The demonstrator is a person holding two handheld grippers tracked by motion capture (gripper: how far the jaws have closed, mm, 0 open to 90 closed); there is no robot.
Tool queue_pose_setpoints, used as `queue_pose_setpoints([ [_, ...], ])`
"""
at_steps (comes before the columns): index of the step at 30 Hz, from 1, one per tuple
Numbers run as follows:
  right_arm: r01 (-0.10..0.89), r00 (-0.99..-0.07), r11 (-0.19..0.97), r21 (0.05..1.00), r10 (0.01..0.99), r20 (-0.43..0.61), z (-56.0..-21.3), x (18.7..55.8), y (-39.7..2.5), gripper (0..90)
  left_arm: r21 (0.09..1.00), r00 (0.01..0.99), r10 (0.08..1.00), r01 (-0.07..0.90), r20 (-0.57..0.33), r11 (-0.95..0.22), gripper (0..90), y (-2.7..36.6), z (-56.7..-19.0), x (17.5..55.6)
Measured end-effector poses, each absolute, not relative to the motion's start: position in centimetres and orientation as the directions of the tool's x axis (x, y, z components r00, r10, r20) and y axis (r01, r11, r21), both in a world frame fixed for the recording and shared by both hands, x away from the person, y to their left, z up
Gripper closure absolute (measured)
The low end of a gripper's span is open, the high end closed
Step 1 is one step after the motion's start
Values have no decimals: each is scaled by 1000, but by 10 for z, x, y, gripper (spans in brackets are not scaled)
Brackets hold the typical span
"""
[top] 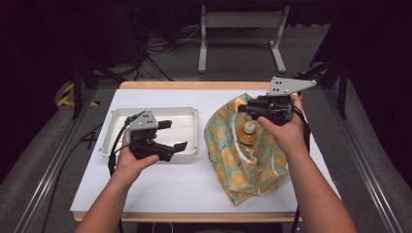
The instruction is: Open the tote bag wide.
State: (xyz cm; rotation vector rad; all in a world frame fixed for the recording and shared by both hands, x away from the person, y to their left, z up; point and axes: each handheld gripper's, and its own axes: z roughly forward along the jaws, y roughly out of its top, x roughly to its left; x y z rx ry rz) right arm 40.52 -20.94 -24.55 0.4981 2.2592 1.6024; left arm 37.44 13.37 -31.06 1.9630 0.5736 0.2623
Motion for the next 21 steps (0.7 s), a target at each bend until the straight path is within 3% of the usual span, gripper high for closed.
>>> queue_pose_setpoints([
  [21, 89, -890, 307, 947, 452, -63, -247, 406, -209, 869, 918, 916, 396, 214, -70, -333, 122, 46, -286, 401],
])
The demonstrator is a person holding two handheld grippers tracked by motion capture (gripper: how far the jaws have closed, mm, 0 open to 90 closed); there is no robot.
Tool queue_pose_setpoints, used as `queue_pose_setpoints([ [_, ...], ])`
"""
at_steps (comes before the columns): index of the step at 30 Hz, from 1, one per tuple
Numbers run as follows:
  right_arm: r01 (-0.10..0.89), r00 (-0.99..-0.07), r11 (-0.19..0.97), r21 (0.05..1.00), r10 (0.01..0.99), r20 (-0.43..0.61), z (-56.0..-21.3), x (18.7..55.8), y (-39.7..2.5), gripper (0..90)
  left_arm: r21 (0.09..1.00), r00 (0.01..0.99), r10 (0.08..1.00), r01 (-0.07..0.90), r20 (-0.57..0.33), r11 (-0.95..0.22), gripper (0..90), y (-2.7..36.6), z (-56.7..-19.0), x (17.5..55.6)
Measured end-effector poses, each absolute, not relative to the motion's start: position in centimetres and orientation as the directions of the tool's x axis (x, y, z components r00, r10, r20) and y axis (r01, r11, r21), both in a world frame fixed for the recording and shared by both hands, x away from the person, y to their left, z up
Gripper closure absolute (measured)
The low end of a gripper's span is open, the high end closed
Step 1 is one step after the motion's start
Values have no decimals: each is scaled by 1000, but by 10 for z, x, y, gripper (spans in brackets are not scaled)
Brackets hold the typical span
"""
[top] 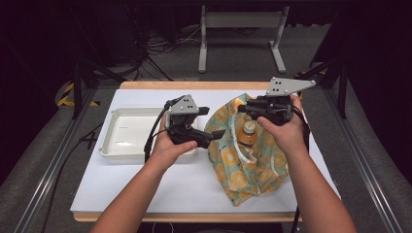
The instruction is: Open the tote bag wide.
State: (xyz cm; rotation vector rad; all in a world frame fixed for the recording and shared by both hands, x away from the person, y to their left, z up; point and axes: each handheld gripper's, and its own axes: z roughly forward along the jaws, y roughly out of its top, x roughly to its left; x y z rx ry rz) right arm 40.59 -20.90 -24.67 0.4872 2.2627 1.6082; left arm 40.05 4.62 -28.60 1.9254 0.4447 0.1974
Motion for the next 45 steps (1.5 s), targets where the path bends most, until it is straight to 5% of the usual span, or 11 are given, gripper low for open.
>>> queue_pose_setpoints([
  [12, 86, -906, 297, 951, 421, -49, -246, 405, -207, 869, 908, 913, 405, 210, -50, -362, 196, 21, -291, 416],
  [15, 79, -912, 294, 953, 407, -50, -246, 403, -207, 869, 910, 910, 409, 220, -61, -353, 281, 19, -294, 418],
  [26, 90, -908, 292, 952, 416, -42, -249, 405, -210, 862, 905, 914, 405, 171, 1, -390, 805, 16, -294, 415],
  [29, 91, -907, 293, 952, 420, -42, -251, 405, -211, 853, 903, 914, 405, 175, -1, -392, 874, 15, -295, 414],
  [45, 97, -874, 337, 937, 480, -82, -258, 383, -237, 554, 911, 921, 389, 150, 12, -383, 889, 13, -291, 413],
])
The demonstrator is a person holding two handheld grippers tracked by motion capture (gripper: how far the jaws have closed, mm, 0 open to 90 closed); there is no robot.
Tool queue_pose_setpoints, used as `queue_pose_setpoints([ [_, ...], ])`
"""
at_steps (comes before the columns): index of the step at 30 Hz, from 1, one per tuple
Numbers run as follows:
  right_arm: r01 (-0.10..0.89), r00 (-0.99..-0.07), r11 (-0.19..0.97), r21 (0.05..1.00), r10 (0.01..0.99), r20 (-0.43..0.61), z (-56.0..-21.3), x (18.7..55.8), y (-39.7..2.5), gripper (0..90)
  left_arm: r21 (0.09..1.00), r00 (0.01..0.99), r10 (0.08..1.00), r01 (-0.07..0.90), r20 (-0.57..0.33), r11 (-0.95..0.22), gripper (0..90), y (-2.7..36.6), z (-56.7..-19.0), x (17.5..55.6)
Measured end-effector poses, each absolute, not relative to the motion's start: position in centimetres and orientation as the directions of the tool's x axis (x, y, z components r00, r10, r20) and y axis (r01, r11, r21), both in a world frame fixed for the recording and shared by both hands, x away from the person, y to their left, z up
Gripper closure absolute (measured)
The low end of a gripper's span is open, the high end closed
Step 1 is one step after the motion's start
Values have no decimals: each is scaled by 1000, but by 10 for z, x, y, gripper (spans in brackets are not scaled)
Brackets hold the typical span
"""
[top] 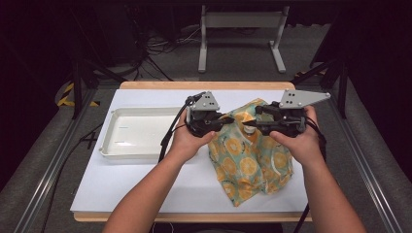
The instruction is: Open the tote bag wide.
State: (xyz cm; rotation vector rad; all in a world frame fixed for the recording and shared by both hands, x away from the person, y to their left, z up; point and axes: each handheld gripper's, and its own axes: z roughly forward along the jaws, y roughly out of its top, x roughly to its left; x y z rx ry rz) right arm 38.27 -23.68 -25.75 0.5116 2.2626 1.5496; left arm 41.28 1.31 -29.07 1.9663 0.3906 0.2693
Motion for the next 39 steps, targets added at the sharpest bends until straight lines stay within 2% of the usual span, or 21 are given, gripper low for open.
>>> queue_pose_setpoints([
  [4, 126, -851, 338, 932, 519, -73, -262, 380, -245, 479, 909, 923, 384, 146, 17, -391, 886, 11, -290, 410],
  [11, 124, -798, 344, 931, 592, -113, -260, 373, -253, 424, 908, 923, 385, 146, 17, -392, 887, 12, -290, 409],
  [23, 87, -776, 284, 955, 621, -114, -258, 353, -296, 326, 912, 918, 396, 166, -5, -374, 882, 22, -291, 415],
  [29, 136, -753, 254, 958, 654, -67, -277, 356, -325, 288, 914, 917, 399, 170, -10, -369, 882, 24, -290, 416],
  [39, 173, -774, 203, 964, 633, 6, -315, 370, -337, 275, 915, 916, 401, 179, -20, -363, 882, 26, -290, 418],
])
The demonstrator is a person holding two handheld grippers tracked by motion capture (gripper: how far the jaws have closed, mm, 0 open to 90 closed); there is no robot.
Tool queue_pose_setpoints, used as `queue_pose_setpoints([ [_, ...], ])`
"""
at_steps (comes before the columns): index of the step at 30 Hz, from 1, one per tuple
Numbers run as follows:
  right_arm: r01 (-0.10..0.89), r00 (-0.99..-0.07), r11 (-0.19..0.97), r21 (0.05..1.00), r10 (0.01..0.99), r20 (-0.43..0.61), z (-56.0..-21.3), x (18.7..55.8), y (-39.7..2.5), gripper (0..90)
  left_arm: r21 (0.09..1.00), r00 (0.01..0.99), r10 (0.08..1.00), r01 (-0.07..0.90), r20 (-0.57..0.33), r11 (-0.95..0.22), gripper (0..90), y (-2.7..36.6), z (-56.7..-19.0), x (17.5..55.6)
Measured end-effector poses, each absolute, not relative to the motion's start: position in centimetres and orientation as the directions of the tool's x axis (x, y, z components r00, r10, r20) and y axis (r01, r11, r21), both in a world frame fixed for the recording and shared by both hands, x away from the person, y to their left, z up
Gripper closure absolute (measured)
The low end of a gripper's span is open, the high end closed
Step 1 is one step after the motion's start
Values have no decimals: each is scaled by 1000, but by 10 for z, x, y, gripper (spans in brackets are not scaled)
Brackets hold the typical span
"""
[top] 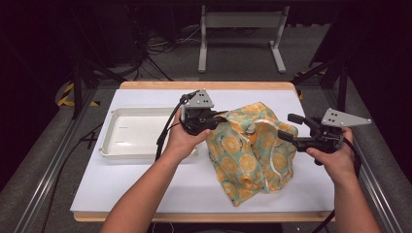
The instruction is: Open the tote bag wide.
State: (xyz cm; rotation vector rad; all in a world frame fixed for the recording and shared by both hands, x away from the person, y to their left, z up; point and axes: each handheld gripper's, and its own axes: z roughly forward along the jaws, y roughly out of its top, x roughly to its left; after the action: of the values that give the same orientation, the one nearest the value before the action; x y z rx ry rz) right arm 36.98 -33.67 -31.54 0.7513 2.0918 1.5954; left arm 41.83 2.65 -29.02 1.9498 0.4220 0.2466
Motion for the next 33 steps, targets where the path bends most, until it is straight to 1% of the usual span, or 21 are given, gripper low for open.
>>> queue_pose_setpoints([
  [5, 215, -767, 237, 948, 642, 13, -337, 379, -333, 279, 917, 917, 399, 180, -25, -357, 882, 27, -290, 418],
  [7, 231, -756, 233, 945, 654, 23, -344, 382, -334, 299, 917, 918, 396, 174, -19, -359, 882, 27, -290, 418],
  [8, 234, -750, 235, 943, 661, 22, -347, 383, -334, 332, 917, 917, 398, 174, -19, -359, 882, 28, -290, 417],
  [9, 234, -750, 235, 943, 661, 22, -347, 383, -334, 332, 917, 917, 398, 174, -19, -359, 882, 28, -290, 417],
  [10, 232, -747, 242, 942, 664, 13, -348, 384, -335, 371, 917, 918, 397, 171, -16, -360, 882, 28, -290, 418],
  [11, 207, -751, 225, 952, 660, 7, -350, 383, -337, 472, 917, 917, 398, 171, -15, -360, 882, 28, -290, 418],
  [12, 207, -751, 225, 952, 660, 7, -350, 383, -337, 472, 917, 917, 399, 177, -22, -357, 882, 28, -290, 418],
  [13, 197, -751, 222, 955, 660, 2, -350, 383, -339, 561, 917, 916, 401, 182, -27, -354, 882, 28, -291, 418],
  [14, 197, -750, 219, 955, 662, 3, -349, 383, -340, 627, 917, 915, 403, 180, -23, -355, 881, 29, -291, 419],
  [15, 189, -747, 223, 956, 664, -7, -347, 383, -341, 731, 916, 916, 401, 181, -24, -357, 881, 30, -291, 419],
  [16, 189, -747, 223, 956, 664, -7, -347, 383, -341, 731, 916, 916, 401, 181, -24, -357, 881, 30, -291, 419],
  [18, 174, -747, 238, 956, 665, -30, -339, 380, -345, 855, 917, 913, 408, 179, -19, -357, 881, 32, -292, 421],
  [19, 174, -747, 238, 956, 665, -30, -339, 380, -345, 855, 917, 913, 408, 179, -19, -357, 881, 32, -292, 421],
  [22, 160, -747, 254, 954, 663, -51, -332, 379, -346, 894, 914, 906, 422, 192, -25, -357, 878, 35, -294, 425],
  [29, 168, -737, 244, 955, 675, -42, -319, 382, -351, 897, 908, 885, 464, 223, -35, -356, 870, 41, -299, 436],
  [33, 183, -731, 241, 953, 681, -32, -315, 390, -354, 895, 901, 865, 500, 249, -42, -354, 878, 44, -303, 442],
])
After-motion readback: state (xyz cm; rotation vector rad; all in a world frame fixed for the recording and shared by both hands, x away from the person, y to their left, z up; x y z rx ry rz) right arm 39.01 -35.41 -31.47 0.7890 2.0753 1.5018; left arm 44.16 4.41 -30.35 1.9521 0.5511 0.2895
